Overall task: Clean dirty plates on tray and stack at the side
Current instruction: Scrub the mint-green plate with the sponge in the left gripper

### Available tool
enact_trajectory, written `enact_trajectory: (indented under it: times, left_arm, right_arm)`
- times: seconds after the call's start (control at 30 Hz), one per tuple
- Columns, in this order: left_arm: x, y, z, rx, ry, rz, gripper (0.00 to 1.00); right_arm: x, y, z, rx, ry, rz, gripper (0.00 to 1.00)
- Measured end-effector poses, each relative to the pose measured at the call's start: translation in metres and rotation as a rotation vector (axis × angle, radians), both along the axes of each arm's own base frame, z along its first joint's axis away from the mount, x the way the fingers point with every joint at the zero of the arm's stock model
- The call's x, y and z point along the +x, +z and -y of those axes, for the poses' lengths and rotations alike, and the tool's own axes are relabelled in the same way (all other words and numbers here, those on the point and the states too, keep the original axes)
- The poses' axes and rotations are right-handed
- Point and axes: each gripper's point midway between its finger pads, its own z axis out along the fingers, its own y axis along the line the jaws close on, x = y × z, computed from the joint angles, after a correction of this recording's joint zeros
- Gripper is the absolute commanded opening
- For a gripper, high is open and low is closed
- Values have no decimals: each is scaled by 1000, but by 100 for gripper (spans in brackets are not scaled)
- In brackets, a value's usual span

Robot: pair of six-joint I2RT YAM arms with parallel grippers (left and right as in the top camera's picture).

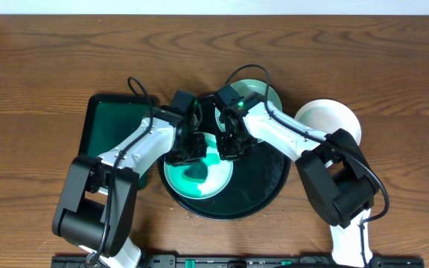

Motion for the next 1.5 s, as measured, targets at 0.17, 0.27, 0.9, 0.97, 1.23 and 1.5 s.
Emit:
enact_trajectory:
  times: [0.17, 0.27, 0.9, 0.97, 1.23, 1.5]
  left_arm:
    - [-4, 1, -24, 158, 173, -60, 7]
    - [-8, 2, -39, 240, 243, -76, 7]
    - [-12, 0, -12, 141, 108, -74, 7]
    - [-12, 0, -19, 208, 165, -69, 7]
    - [-17, 2, -14, 167, 201, -110, 7]
    - [-10, 0, -13, 86, 179, -109, 7]
  right_arm:
    - [0, 0, 0, 0, 0, 0, 1]
    - [0, 0, 0, 1, 0, 0, 1]
    - [0, 0, -1, 6, -1, -4, 1]
    - [0, 0, 0, 9, -5, -9, 1]
    - [1, 0, 1, 21, -15, -21, 1]
    - [1, 0, 1, 23, -16, -23, 1]
